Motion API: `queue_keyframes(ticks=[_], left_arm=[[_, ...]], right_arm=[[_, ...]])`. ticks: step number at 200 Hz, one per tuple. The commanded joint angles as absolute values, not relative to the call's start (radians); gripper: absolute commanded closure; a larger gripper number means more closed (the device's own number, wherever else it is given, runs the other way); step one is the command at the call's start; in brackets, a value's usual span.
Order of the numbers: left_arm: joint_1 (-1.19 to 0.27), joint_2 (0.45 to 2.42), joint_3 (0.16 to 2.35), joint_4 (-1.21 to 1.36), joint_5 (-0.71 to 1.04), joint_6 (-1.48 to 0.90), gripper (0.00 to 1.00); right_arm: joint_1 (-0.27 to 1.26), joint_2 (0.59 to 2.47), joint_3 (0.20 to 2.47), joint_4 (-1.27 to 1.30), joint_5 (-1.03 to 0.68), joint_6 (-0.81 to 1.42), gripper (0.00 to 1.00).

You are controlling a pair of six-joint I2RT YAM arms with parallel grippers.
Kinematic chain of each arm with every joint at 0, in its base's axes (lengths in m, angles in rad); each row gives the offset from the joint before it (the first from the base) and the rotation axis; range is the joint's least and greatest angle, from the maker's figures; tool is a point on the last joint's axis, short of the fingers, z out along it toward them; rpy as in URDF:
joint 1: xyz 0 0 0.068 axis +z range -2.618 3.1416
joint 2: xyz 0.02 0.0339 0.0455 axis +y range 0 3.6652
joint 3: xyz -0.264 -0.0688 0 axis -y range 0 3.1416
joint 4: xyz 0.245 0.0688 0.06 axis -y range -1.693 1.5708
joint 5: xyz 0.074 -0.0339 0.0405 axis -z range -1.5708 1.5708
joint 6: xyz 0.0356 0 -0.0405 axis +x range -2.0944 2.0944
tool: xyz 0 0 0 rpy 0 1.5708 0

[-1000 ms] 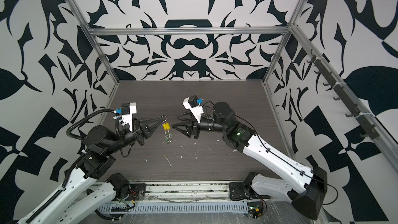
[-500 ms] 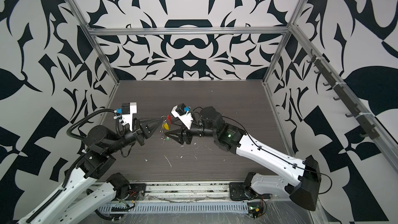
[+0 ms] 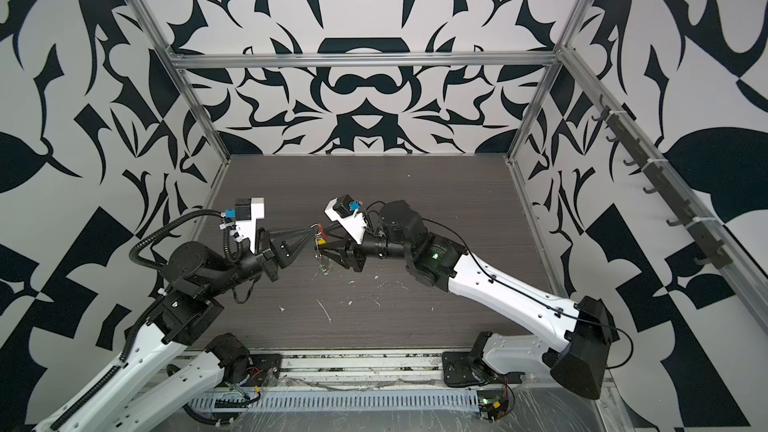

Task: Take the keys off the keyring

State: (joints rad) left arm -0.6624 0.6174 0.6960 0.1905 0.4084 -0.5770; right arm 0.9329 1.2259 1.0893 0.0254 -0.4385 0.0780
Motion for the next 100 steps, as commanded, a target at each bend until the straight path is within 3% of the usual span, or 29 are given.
queue_keyframes(ticks=[1,32,50,100], left_arm=[[-0.664,0.614,0.699,0.225,0.416,-0.583,1.00],[-0.663,0.608,0.703,0.204,0.406,-0.575,1.00],[-0.664,0.603,0.711,0.184,0.406,-0.562,1.00],[-0.664,0.604,0.768,0.035,0.447,-0.506,1.00]], right_arm=[[0.934,1.218,1.141,0.085,-0.460,0.074,0.61],[0.934,1.205,1.140,0.051,-0.460,0.071,0.89],[0.934,1.190,1.139,0.011,-0.460,0.055,1.00],[0.911,1.183,1.249,-0.254,-0.526,-0.067,1.00]])
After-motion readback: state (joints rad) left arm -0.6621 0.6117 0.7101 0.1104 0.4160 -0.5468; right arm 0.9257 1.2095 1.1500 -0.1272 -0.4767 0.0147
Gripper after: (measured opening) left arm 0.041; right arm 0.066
